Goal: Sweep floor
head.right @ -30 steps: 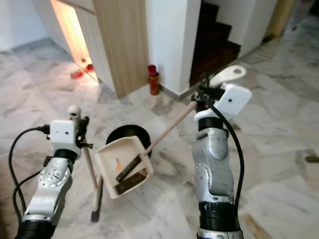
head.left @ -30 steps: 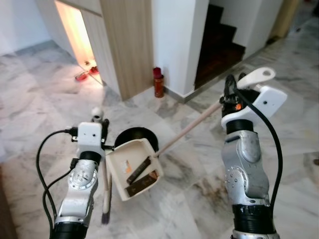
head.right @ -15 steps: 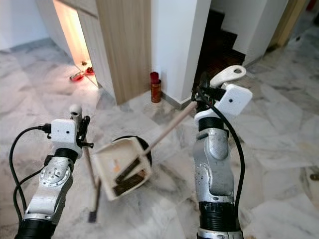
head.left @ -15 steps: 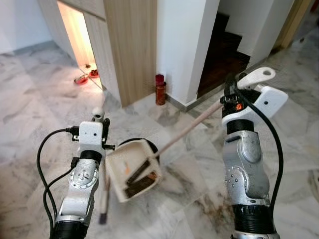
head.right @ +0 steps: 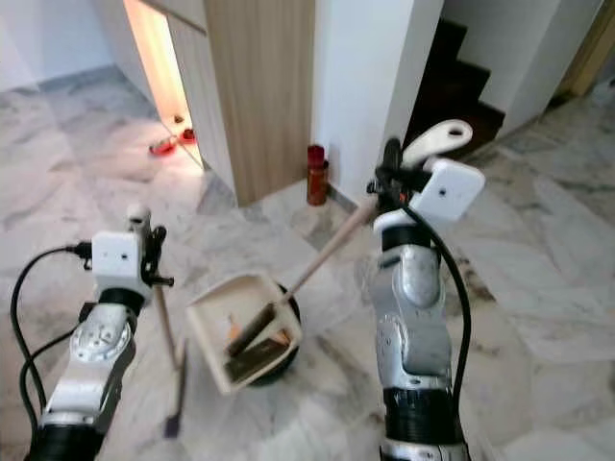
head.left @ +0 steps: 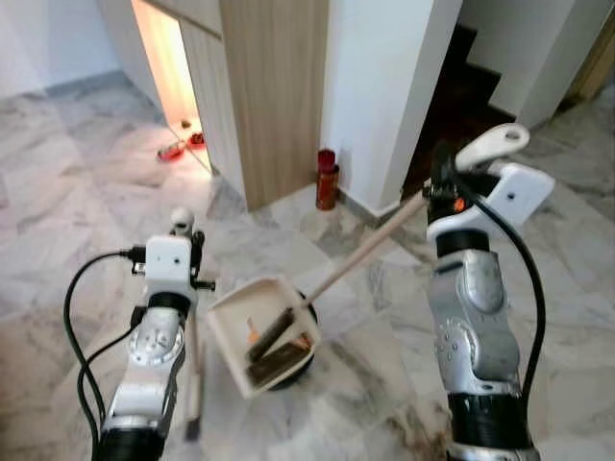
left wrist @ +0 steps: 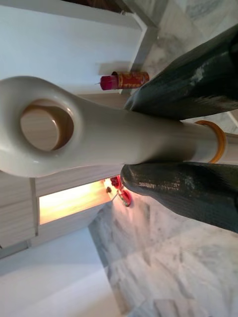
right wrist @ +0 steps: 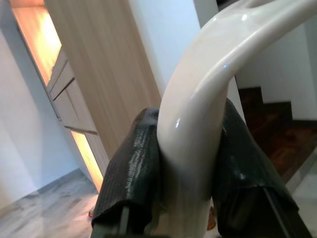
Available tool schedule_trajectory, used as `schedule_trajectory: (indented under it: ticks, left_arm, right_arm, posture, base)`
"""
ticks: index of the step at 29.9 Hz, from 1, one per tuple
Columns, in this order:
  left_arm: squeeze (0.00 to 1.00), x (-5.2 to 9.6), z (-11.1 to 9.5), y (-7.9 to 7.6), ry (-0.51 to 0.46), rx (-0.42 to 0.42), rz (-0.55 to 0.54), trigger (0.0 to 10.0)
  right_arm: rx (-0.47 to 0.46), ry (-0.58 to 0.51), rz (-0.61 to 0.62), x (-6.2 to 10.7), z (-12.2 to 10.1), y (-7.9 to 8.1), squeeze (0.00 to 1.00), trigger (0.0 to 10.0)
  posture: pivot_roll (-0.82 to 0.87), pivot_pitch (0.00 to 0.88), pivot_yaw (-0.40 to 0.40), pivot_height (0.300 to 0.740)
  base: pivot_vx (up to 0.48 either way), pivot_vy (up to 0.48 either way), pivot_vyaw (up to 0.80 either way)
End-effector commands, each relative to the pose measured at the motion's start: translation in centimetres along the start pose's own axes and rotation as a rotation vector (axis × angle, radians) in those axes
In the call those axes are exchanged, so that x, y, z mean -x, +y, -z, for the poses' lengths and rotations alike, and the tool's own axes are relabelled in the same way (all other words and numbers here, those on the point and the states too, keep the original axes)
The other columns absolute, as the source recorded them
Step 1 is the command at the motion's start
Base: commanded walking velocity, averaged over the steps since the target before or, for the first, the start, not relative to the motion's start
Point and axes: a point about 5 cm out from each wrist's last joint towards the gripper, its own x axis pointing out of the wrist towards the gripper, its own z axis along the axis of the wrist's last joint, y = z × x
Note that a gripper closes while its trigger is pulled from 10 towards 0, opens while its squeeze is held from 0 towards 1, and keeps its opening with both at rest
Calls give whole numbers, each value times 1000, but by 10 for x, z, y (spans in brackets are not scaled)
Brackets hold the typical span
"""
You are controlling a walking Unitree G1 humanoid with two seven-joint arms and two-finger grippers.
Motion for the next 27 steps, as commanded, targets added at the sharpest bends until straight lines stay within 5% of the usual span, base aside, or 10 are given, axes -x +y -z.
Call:
schedule_trajectory:
  ticks: [1, 15, 27]
  left_arm:
    - [0, -4, -12, -5, -57, 4, 10, 10000]
    - [0, -4, -11, -3, -54, 0, 3, 10000]
    - [0, 0, -9, -5, -53, -3, 15, 10000]
  right_arm:
    - [-14, -61, 1, -3, -13, 0, 0, 10000]
    - [-30, -62, -23, -4, -15, 5, 0, 10000]
    - [-23, -74, -71, -4, -18, 15, 0, 10000]
  posture:
    - [4, 0, 15, 740]
    - [6, 0, 11, 740]
    - [3, 0, 9, 740]
  base:
    - [386, 0, 0]
    - [375, 0, 0]
    - [0, 0, 0]
